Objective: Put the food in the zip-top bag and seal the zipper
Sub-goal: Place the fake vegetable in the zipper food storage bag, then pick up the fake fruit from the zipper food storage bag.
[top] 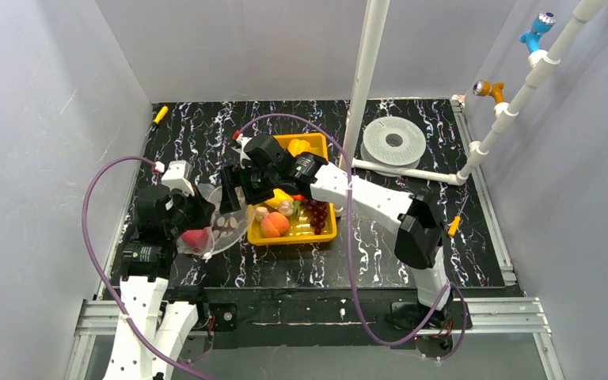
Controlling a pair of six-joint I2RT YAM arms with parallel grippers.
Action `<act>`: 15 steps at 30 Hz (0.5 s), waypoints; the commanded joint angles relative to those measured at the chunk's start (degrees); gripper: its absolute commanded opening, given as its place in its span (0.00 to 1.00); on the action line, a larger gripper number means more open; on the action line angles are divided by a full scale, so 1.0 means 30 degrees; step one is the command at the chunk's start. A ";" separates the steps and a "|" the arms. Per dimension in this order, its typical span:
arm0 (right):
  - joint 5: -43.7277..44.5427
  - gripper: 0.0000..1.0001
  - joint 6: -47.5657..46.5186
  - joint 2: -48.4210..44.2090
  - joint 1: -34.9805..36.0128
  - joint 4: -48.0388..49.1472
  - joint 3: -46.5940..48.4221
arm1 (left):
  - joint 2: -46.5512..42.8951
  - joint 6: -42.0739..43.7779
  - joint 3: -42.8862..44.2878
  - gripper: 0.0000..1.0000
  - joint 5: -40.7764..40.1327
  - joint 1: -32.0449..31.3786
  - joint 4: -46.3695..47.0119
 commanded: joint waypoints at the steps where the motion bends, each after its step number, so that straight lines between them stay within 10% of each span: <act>1: 0.0610 0.89 -0.1385 -0.2164 0.0190 -0.0343 0.0099 | -0.0319 0.0004 -0.0115 0.00 -0.0332 -0.0070 0.0069; 15: 0.5846 0.89 -0.5598 -0.6623 0.0250 -0.2309 -0.4455 | 0.0954 -0.0168 0.0081 0.00 -0.0941 -0.0055 -0.0235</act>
